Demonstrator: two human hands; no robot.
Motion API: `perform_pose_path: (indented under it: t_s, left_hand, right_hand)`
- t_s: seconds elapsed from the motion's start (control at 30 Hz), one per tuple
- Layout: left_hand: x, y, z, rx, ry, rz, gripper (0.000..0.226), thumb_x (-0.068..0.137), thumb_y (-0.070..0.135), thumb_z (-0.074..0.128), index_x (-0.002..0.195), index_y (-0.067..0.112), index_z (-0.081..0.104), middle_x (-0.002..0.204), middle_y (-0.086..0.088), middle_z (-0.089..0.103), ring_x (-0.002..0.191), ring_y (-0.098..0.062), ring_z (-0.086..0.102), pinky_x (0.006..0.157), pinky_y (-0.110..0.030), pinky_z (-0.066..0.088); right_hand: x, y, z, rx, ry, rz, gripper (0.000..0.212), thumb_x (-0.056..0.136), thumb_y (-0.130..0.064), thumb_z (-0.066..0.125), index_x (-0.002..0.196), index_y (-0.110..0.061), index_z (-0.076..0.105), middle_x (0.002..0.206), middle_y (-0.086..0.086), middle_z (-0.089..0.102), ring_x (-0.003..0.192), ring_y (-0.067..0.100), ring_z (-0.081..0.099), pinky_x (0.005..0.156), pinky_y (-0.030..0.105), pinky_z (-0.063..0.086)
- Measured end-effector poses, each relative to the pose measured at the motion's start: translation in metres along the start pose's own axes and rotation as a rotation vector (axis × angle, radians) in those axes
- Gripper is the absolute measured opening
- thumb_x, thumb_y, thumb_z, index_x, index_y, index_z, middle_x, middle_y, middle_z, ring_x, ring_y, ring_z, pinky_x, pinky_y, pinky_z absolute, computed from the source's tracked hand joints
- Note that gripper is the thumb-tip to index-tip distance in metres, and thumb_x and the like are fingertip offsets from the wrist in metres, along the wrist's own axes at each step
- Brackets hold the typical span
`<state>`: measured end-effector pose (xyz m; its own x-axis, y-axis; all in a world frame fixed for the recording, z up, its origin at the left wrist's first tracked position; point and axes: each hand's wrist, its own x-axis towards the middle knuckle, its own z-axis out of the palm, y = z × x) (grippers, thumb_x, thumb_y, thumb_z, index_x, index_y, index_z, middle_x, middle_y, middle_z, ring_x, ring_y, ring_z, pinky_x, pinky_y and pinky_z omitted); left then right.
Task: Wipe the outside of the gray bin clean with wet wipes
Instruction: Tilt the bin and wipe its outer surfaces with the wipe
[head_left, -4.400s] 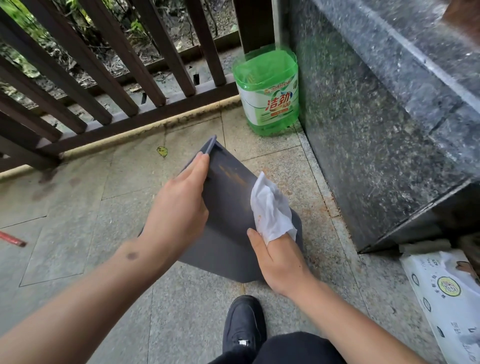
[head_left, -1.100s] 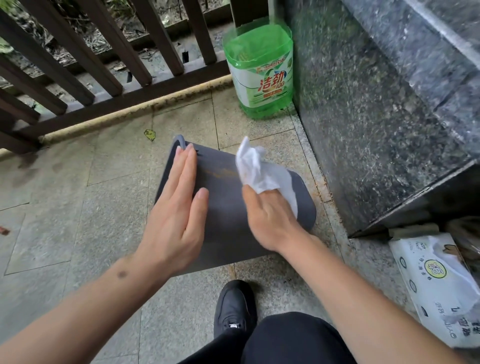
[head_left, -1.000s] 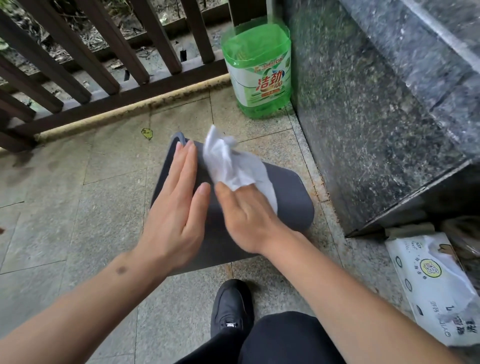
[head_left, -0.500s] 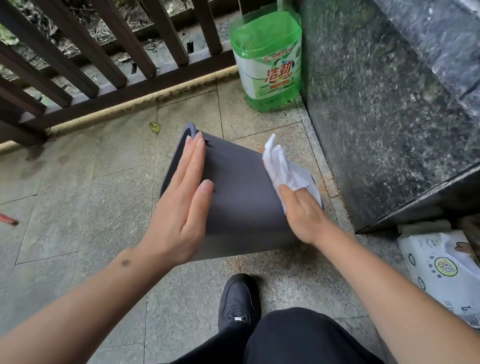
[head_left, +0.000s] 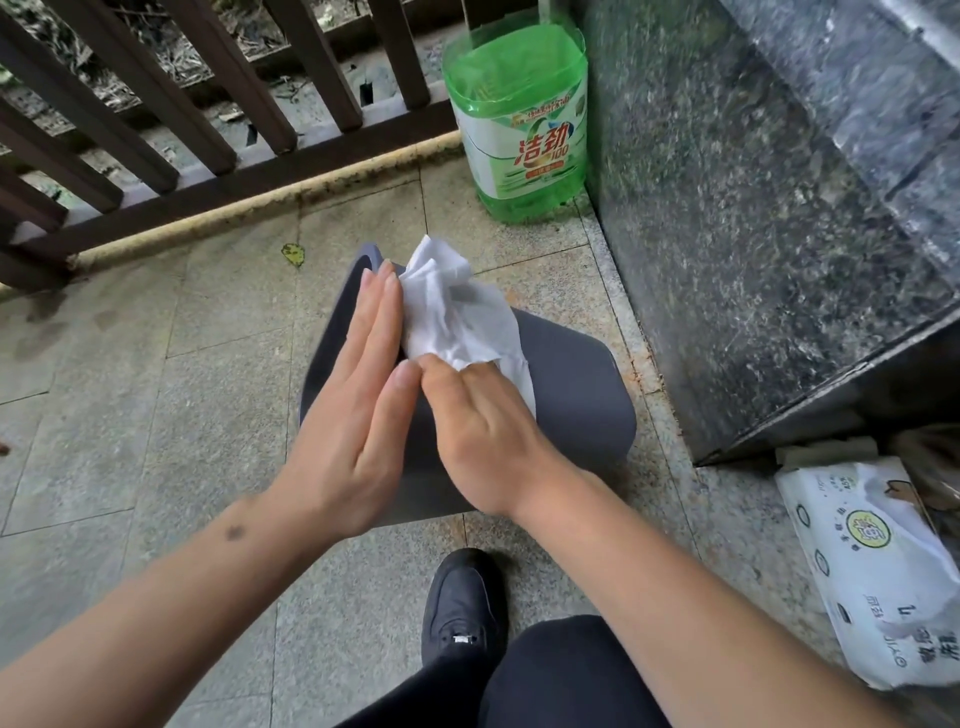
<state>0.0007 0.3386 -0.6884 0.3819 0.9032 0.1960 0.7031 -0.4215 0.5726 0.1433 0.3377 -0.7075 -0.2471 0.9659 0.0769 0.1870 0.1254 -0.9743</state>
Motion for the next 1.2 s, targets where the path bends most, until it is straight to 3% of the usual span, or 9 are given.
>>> perform_pose_path:
  t_s: [0.27, 0.37, 0.43, 0.5, 0.6, 0.7, 0.77, 1.0, 1.2]
  left_hand:
    - [0.005, -0.002, -0.001, -0.030, 0.020, -0.043, 0.066, 0.107, 0.051, 0.017, 0.161, 0.014, 0.010, 0.170, 0.000, 0.006, 0.157, -0.010, 0.002, 0.125, -0.024, 0.005]
    - [0.007, -0.003, -0.005, 0.017, -0.012, -0.027, 0.066, 0.107, 0.049, 0.019, 0.161, 0.012, 0.010, 0.170, 0.001, 0.006, 0.156, -0.008, 0.001, 0.124, -0.022, 0.005]
    - [0.009, -0.006, -0.009, 0.030, -0.003, -0.057, 0.066, 0.106, 0.046, 0.023, 0.161, 0.012, 0.009, 0.170, 0.003, 0.006, 0.156, -0.005, 0.000, 0.124, -0.019, 0.004]
    - [0.008, -0.009, -0.011, 0.043, 0.014, -0.075, 0.067, 0.104, 0.041, 0.028, 0.161, 0.012, 0.010, 0.170, 0.005, 0.006, 0.156, -0.004, 0.001, 0.122, -0.016, 0.004]
    - [0.003, -0.009, -0.012, 0.058, 0.003, -0.067, 0.068, 0.102, 0.037, 0.032, 0.161, 0.012, 0.009, 0.170, 0.004, 0.006, 0.156, -0.006, 0.002, 0.122, -0.015, 0.005]
    - [0.003, -0.004, -0.014, 0.102, -0.040, -0.025, 0.068, 0.102, 0.036, 0.031, 0.161, 0.012, 0.008, 0.170, 0.003, 0.005, 0.156, -0.008, 0.001, 0.123, -0.018, 0.005]
    - [0.005, 0.000, -0.013, 0.125, -0.078, 0.023, 0.070, 0.102, 0.037, 0.033, 0.161, 0.010, 0.006, 0.170, 0.001, 0.004, 0.157, -0.011, 0.000, 0.124, -0.022, 0.005]
    - [0.006, 0.003, -0.010, 0.114, -0.078, 0.011, 0.068, 0.103, 0.036, 0.028, 0.161, 0.007, 0.006, 0.170, -0.003, 0.002, 0.157, -0.010, -0.003, 0.125, -0.023, 0.004]
    - [0.004, -0.003, -0.011, 0.074, -0.022, -0.060, 0.068, 0.104, 0.040, 0.024, 0.161, 0.009, 0.007, 0.170, 0.001, 0.003, 0.156, -0.008, -0.002, 0.126, -0.026, 0.004]
  right_hand:
    - [-0.018, 0.014, -0.010, 0.169, 0.014, -0.037, 0.044, 0.101, -0.029, 0.029, 0.065, -0.044, 0.050, 0.060, -0.025, 0.056, 0.067, -0.007, 0.053, 0.078, 0.024, 0.042]
    - [-0.024, 0.034, -0.018, 0.103, -0.017, -0.122, 0.046, 0.102, -0.032, 0.028, 0.133, -0.026, 0.061, 0.125, -0.027, 0.065, 0.124, -0.013, 0.051, 0.112, 0.017, 0.035]
    - [-0.028, 0.052, -0.020, 0.006, 0.020, -0.088, 0.038, 0.102, -0.033, 0.029, 0.113, -0.026, 0.065, 0.102, -0.040, 0.064, 0.105, -0.022, 0.054, 0.096, 0.005, 0.036]
    - [-0.030, 0.072, -0.021, -0.066, 0.101, 0.011, 0.033, 0.100, -0.037, 0.030, 0.083, -0.034, 0.058, 0.074, -0.018, 0.065, 0.083, -0.010, 0.059, 0.079, 0.017, 0.040]
    - [-0.035, 0.108, -0.027, -0.153, 0.211, 0.055, 0.043, 0.102, -0.035, 0.031, 0.118, -0.007, 0.058, 0.103, 0.017, 0.069, 0.104, 0.021, 0.059, 0.094, 0.035, 0.043]
    - [-0.044, 0.130, -0.039, -0.149, 0.286, 0.181, 0.059, 0.099, -0.043, 0.028, 0.147, -0.012, 0.046, 0.128, -0.001, 0.056, 0.119, 0.005, 0.048, 0.115, 0.018, 0.031]
    - [-0.047, 0.139, -0.045, -0.136, 0.312, 0.240, 0.056, 0.100, -0.041, 0.029, 0.150, -0.019, 0.040, 0.137, 0.001, 0.053, 0.125, 0.011, 0.047, 0.120, 0.030, 0.031]
    - [-0.009, 0.101, -0.050, -0.138, 0.222, 0.466, 0.042, 0.103, -0.039, 0.025, 0.079, -0.022, 0.054, 0.082, 0.004, 0.056, 0.087, 0.028, 0.054, 0.080, 0.038, 0.039]
    - [0.006, 0.021, -0.008, -0.204, 0.037, 0.072, 0.051, 0.099, -0.032, 0.024, 0.056, -0.017, 0.047, 0.057, 0.004, 0.052, 0.071, 0.028, 0.051, 0.069, 0.032, 0.025]
